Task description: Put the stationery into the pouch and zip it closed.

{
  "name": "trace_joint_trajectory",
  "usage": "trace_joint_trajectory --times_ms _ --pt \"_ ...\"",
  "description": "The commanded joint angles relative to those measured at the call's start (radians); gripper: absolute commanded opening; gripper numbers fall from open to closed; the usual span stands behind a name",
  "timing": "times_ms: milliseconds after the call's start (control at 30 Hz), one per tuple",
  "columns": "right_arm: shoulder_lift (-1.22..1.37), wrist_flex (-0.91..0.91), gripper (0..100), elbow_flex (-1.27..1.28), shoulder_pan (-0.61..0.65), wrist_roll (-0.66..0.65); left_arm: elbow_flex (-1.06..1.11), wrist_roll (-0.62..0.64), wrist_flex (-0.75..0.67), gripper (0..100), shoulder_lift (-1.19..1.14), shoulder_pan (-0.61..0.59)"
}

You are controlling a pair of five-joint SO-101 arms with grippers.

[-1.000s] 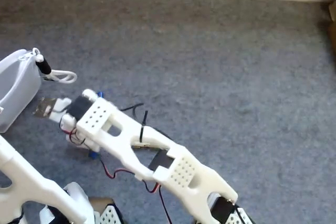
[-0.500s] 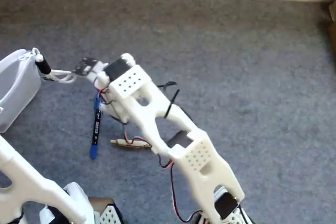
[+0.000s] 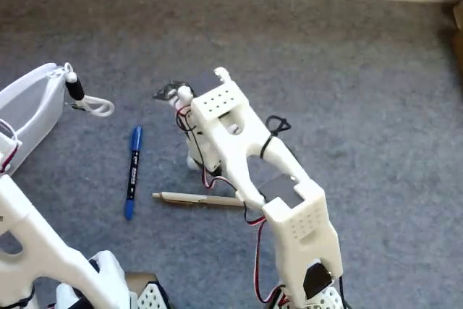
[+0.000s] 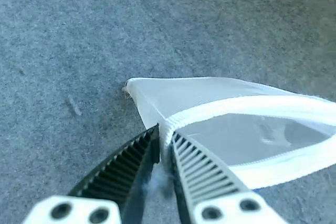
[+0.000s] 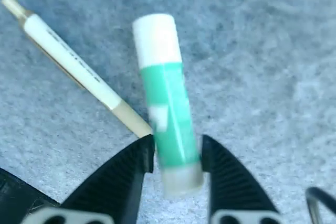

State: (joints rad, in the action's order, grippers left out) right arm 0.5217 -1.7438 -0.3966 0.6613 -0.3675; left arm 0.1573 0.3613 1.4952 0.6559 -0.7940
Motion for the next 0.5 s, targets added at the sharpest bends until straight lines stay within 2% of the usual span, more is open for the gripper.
trace_joint_trajectory --times_ms 0,200,333,467 --pt "-0.082 0.022 15.9 -0.007 0.019 -0.005 -0.008 0.003 0.009 1 0.008 0.030" --pt "-0.076 0.124 16.1 -0.013 0.099 -0.005 0.002 0.003 0.008 1 0.008 0.028" --pt "-0.076 0.245 16.1 -0.005 0.116 -0.005 0.038 0.003 0.003 1 0.008 0.030" --pt "-0.035 0.274 16.1 0.012 0.120 -0.005 0.050 0.003 0.003 1 0.008 0.030"
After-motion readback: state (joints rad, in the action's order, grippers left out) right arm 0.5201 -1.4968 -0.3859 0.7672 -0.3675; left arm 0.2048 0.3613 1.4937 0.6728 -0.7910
